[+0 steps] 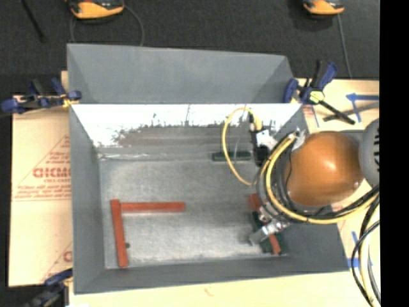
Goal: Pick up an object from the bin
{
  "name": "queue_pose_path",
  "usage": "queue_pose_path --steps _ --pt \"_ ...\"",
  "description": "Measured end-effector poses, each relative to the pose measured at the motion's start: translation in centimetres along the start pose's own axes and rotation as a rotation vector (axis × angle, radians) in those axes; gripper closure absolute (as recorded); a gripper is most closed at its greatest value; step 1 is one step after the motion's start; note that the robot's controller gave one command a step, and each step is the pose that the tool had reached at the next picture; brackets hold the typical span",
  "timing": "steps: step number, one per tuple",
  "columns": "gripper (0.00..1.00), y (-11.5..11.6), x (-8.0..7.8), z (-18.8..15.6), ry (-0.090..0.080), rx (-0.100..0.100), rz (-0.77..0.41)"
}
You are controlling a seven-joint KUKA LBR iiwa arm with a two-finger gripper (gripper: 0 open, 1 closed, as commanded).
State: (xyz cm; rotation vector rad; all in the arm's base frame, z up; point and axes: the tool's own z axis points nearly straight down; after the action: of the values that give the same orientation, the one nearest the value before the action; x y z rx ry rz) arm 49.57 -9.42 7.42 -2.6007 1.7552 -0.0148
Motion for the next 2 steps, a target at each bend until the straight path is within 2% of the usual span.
queue_pose_path --steps 1,2 --pt "1.00 -1.2 -0.8 0.0 0.004 -0.008 0.010" --pt "1.00 -1.0 0.4 0.0 -0.007 0.003 0.033"
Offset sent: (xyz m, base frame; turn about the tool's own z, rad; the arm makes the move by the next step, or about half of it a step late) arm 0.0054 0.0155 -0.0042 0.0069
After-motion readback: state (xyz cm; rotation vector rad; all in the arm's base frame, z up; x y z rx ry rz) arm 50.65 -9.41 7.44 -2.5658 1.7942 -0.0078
